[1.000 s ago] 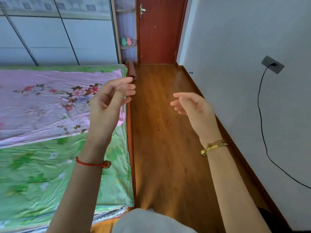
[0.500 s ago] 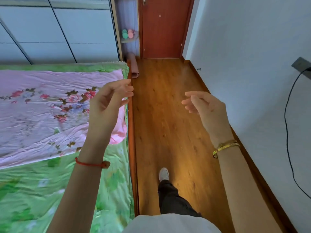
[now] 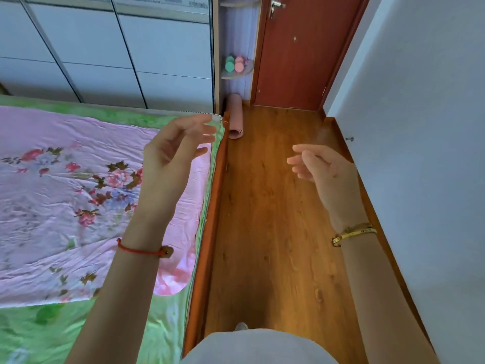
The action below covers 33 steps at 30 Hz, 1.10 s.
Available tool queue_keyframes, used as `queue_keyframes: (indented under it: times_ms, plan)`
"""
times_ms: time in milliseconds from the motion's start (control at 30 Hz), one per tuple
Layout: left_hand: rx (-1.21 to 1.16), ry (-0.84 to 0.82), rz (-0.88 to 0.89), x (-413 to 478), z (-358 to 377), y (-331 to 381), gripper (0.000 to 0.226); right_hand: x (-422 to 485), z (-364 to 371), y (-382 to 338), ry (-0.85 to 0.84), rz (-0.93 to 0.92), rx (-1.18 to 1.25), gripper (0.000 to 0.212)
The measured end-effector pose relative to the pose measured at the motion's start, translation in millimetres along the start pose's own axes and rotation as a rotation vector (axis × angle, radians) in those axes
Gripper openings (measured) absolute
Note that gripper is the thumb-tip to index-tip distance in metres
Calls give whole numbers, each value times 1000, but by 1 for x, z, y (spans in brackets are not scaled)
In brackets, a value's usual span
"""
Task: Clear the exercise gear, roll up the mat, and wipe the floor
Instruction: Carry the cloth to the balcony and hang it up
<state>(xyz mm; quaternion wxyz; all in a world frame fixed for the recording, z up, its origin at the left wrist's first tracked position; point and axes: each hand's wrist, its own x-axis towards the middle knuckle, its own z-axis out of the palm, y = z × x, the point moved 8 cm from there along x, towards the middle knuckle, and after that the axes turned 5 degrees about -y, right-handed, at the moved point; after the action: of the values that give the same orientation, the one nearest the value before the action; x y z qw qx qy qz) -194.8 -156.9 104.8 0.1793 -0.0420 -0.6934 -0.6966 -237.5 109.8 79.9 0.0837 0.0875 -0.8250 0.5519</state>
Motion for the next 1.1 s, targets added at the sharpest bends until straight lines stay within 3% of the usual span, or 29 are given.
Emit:
queue_keyframes:
  times_ms: [467,1100]
  plan:
    - [-1,27,-37,217,47,-96,25,228,26,76,-41,18,45,24]
    - [-6,-50,-77,591,93,-228,31,590,67,157,22,53,46,24]
